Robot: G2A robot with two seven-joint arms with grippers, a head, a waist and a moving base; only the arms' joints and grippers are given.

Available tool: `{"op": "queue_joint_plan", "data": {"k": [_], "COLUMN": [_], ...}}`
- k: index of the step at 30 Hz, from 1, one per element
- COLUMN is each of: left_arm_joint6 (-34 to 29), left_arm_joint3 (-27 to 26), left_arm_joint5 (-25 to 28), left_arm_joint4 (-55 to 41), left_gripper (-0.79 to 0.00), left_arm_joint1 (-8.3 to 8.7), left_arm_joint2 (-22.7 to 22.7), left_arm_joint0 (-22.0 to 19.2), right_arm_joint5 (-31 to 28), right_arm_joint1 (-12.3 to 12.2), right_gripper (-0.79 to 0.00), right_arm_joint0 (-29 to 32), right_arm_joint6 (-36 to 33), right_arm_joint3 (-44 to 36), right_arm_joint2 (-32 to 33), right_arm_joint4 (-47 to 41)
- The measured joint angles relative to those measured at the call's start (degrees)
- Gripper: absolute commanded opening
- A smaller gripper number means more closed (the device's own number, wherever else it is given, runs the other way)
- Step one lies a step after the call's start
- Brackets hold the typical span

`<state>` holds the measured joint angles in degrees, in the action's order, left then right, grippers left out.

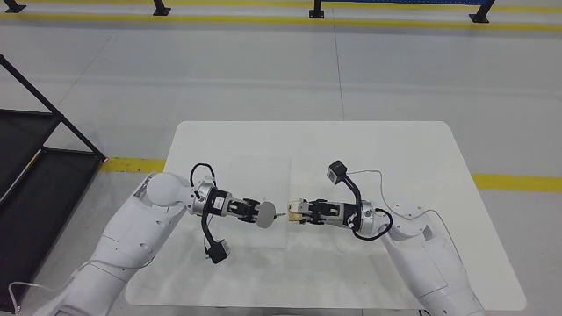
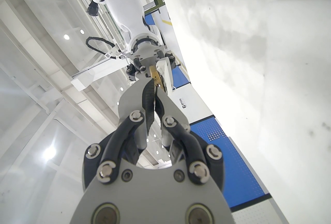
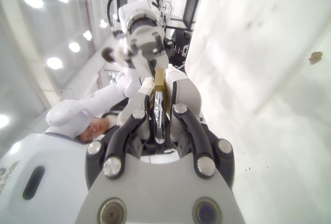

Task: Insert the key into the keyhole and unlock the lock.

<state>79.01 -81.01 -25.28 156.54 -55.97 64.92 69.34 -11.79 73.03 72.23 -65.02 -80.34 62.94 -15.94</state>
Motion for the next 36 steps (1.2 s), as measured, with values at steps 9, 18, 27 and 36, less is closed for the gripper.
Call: {"op": "queue_joint_plan", "data": {"k": [9, 18, 27, 36], "left_arm_joint6": [-0.4, -1.2, -2.1, -3.1], "left_arm_joint3": [0.7, 1.0, 1.1, 1.2], "left_arm_joint5": [-0.4, -1.2, -2.1, -3.1], "left_arm_joint4": [-0.7, -1.7, -2.1, -2.5], "left_gripper": [-0.785, -0.785, -0.785, -0.785], "left_arm_joint1": [0.65, 1.26, 2.02, 2.62], "left_arm_joint2": [-2.0, -3.9, -4.8, -5.6], "left_arm_joint0": [-1.1, -1.9, -2.3, -2.5], "right_arm_joint5": [-0.4, -0.6, -0.9, -0.8], "right_arm_joint1": [-0.3, -0.7, -1.0, -1.3], "right_gripper": [-0.785, -0.785, -0.785, -0.785], "right_arm_joint0": [-0.3, -0.6, -0.7, -1.0], "right_arm_joint6": [0.0, 0.5, 0.9, 1.4], "right_arm_joint3": [0.2, 0.2, 0.5, 0.7], "right_arm_joint2": [-0.6, -1.2, -1.5, -2.2], "right_arm_joint4": [-0.9, -1.0, -1.5, -1.9]}}
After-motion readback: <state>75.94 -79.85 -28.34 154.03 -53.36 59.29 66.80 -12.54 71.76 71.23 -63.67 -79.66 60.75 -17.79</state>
